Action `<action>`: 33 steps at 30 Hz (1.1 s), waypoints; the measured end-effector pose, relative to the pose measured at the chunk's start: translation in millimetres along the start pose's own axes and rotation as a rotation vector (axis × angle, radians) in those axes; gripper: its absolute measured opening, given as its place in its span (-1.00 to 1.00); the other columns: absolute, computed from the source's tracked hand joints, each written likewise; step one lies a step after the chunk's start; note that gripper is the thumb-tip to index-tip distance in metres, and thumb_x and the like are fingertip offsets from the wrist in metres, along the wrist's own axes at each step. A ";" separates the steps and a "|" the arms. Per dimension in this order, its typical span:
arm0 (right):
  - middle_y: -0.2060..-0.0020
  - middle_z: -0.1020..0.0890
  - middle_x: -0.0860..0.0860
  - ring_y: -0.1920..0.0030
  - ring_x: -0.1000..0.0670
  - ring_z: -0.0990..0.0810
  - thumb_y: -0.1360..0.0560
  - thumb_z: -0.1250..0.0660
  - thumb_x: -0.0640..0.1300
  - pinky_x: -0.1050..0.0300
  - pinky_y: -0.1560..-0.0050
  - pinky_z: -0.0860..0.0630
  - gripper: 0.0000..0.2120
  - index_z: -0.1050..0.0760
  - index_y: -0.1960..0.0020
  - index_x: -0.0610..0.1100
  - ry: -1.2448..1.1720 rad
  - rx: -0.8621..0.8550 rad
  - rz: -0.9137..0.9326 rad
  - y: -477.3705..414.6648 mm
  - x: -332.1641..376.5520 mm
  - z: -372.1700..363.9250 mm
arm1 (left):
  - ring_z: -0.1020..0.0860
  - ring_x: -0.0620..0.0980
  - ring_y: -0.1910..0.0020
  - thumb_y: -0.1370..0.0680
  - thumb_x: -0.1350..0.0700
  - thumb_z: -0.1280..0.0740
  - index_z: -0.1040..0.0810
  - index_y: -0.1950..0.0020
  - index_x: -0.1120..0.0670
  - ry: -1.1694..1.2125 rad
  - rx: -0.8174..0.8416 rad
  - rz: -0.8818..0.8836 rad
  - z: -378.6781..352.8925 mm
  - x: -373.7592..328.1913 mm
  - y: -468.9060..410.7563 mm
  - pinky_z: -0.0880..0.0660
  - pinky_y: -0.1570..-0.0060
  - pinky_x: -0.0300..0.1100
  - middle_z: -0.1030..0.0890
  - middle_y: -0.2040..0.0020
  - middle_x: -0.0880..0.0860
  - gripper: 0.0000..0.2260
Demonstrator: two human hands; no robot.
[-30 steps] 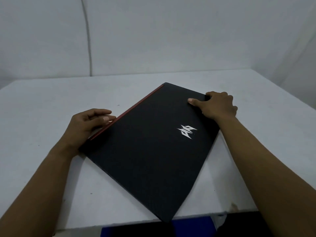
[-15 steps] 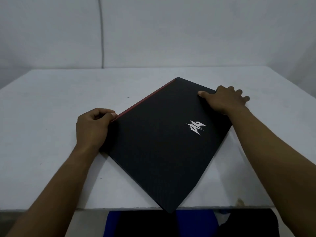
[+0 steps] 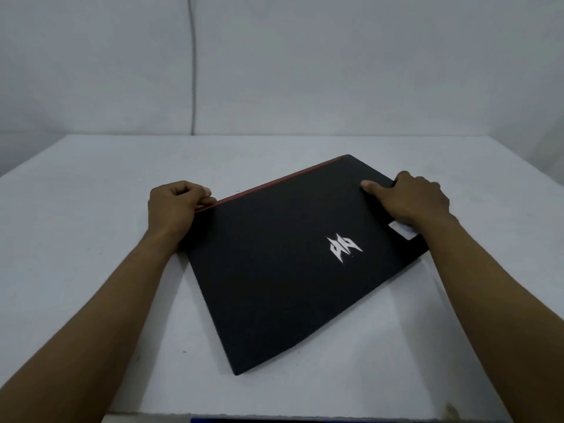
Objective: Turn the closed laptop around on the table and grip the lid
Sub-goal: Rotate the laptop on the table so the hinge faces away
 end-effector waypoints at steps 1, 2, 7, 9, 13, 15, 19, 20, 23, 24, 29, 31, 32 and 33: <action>-0.06 -0.59 -0.16 -0.12 -0.26 -0.54 -0.38 -0.05 0.59 -0.05 0.05 -0.44 -0.12 -0.45 -0.21 -0.17 0.017 -0.022 0.008 2.3 -1.4 0.9 | -0.72 0.08 0.14 -0.46 0.18 -0.39 -0.70 0.20 0.12 0.017 0.008 0.012 -0.2 0.5 -7.6 -0.61 -0.06 -0.01 -0.73 0.24 0.12 -0.90; -0.01 -0.59 -0.14 -0.05 -0.24 -0.56 -0.39 -0.05 0.59 -0.02 0.10 -0.43 -0.13 -0.45 -0.19 -0.18 0.037 -0.044 0.014 4.2 -2.9 3.1 | -0.71 0.08 0.16 -0.46 0.18 -0.38 -0.69 0.19 0.12 0.034 0.010 0.019 -0.9 0.0 -14.5 -0.61 -0.06 -0.03 -0.73 0.26 0.12 -0.90; 0.29 -0.43 0.01 0.16 -0.14 -0.47 -0.41 -0.05 0.57 0.01 0.16 -0.35 -0.24 -0.40 -0.03 -0.15 0.082 -0.058 0.003 20.9 -10.6 7.2 | -0.69 0.06 0.23 -0.45 0.14 -0.35 -0.67 0.18 0.10 0.094 -0.050 0.025 1.8 0.0 -28.1 -0.61 0.04 -0.11 -0.71 0.34 0.07 -0.89; 0.29 -0.43 0.01 0.16 -0.15 -0.48 -0.40 -0.04 0.58 0.01 0.15 -0.35 -0.24 -0.39 -0.01 -0.14 0.090 -0.053 0.005 25.1 -11.8 8.0 | -0.70 0.07 0.19 -0.45 0.11 -0.32 -0.66 0.18 0.07 0.100 -0.099 0.030 6.0 3.6 -26.2 -0.61 -0.01 -0.08 -0.71 0.25 0.11 -0.87; 0.24 -0.47 -0.01 0.13 -0.16 -0.50 -0.38 -0.04 0.60 0.00 0.12 -0.37 -0.22 -0.41 -0.02 -0.14 0.093 -0.037 0.000 24.7 -13.5 8.4 | -0.68 0.01 0.08 -0.46 0.12 -0.29 -0.66 0.16 0.04 0.058 -0.145 0.028 10.1 7.9 -16.7 -0.56 -0.11 -0.08 -0.71 0.20 0.02 -0.85; 0.20 -0.51 -0.02 0.11 -0.15 -0.53 -0.38 -0.05 0.60 0.00 0.13 -0.38 -0.22 -0.42 -0.02 -0.13 0.068 -0.030 0.005 22.5 -14.2 7.7 | -0.63 -0.04 -0.02 -0.48 0.14 -0.32 -0.67 0.09 0.06 -0.029 -0.146 -0.006 9.4 6.3 -5.9 -0.47 -0.02 -0.28 -0.67 0.14 -0.10 -0.87; 0.06 -0.57 -0.01 0.05 -0.11 -0.54 -0.40 -0.13 0.55 0.00 0.13 -0.38 -0.28 -0.45 -0.07 -0.10 -0.017 -0.024 0.053 16.8 -6.1 8.4 | -0.55 -0.05 -0.05 -0.48 0.13 -0.40 -0.64 -0.10 0.05 -0.079 -0.141 -0.002 10.9 6.7 17.8 -0.44 0.01 -0.25 -0.62 -0.04 -0.04 -0.80; 0.04 -0.56 0.00 0.04 -0.10 -0.53 -0.40 -0.15 0.53 0.00 0.12 -0.38 -0.30 -0.46 -0.09 -0.09 -0.041 -0.009 0.064 14.8 -2.5 8.1 | -0.55 -0.02 -0.08 -0.47 0.14 -0.42 -0.62 -0.13 0.04 -0.061 -0.147 0.020 12.2 8.4 22.4 -0.46 -0.01 -0.20 -0.61 -0.08 -0.02 -0.76; -0.05 -0.56 -0.02 -0.02 -0.11 -0.52 -0.40 -0.16 0.53 -0.01 0.07 -0.39 -0.26 -0.45 -0.19 -0.09 -0.060 0.055 0.079 9.0 6.8 5.7 | -0.51 0.03 -0.12 -0.44 0.15 -0.48 -0.56 -0.23 0.03 -0.034 -0.087 0.060 8.8 11.4 33.4 -0.46 0.03 -0.16 -0.55 -0.16 -0.01 -0.63; -0.08 -0.58 -0.04 -0.05 -0.13 -0.54 -0.39 -0.14 0.54 -0.02 0.06 -0.40 -0.23 -0.44 -0.22 -0.10 -0.048 0.073 0.074 8.0 9.0 5.0 | -0.51 0.05 -0.14 -0.42 0.14 -0.50 -0.54 -0.26 0.02 -0.036 -0.053 0.052 6.4 11.0 34.8 -0.48 -0.01 -0.12 -0.54 -0.18 0.00 -0.58; -0.21 -0.60 -0.12 -0.19 -0.20 -0.57 -0.37 -0.05 0.60 -0.04 0.01 -0.40 -0.08 -0.39 -0.35 -0.13 0.068 0.117 0.066 13.9 12.5 5.5 | -0.56 0.11 -0.22 -0.26 0.14 -0.61 -0.59 -0.21 -0.03 -0.003 0.055 0.034 10.7 8.2 28.0 -0.52 -0.22 0.09 -0.59 -0.24 0.05 -0.46; -0.24 -0.59 -0.12 -0.22 -0.21 -0.56 -0.35 -0.04 0.62 -0.05 -0.02 -0.40 -0.05 -0.38 -0.37 -0.13 0.076 0.129 0.063 20.9 9.0 6.2 | -0.55 0.11 -0.24 -0.26 0.18 -0.61 -0.61 -0.20 -0.02 -0.028 0.096 0.016 12.9 5.2 23.9 -0.51 -0.23 0.08 -0.60 -0.24 0.06 -0.47; -0.27 -0.58 -0.12 -0.24 -0.21 -0.55 -0.35 -0.04 0.62 -0.06 -0.02 -0.38 -0.04 -0.37 -0.38 -0.12 0.076 0.137 0.062 25.2 7.0 6.2 | -0.55 0.11 -0.24 -0.27 0.19 -0.61 -0.61 -0.20 -0.02 -0.041 0.120 0.008 13.5 4.2 22.3 -0.51 -0.23 0.06 -0.60 -0.24 0.07 -0.48; -0.29 -0.57 -0.12 -0.25 -0.21 -0.54 -0.35 -0.04 0.62 -0.05 -0.02 -0.37 -0.04 -0.36 -0.40 -0.11 0.072 0.147 0.062 29.4 5.3 6.4 | -0.57 0.09 -0.22 -0.27 0.20 -0.61 -0.61 -0.21 -0.01 -0.046 0.141 0.005 13.4 2.8 21.2 -0.53 -0.20 0.02 -0.61 -0.22 0.06 -0.48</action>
Point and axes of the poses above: each hand's wrist, its own y-axis away from the middle knuckle, its own z-axis out of the back of the hand, x = y × z, the point moved 6 cm from there along -y, towards the middle knuckle
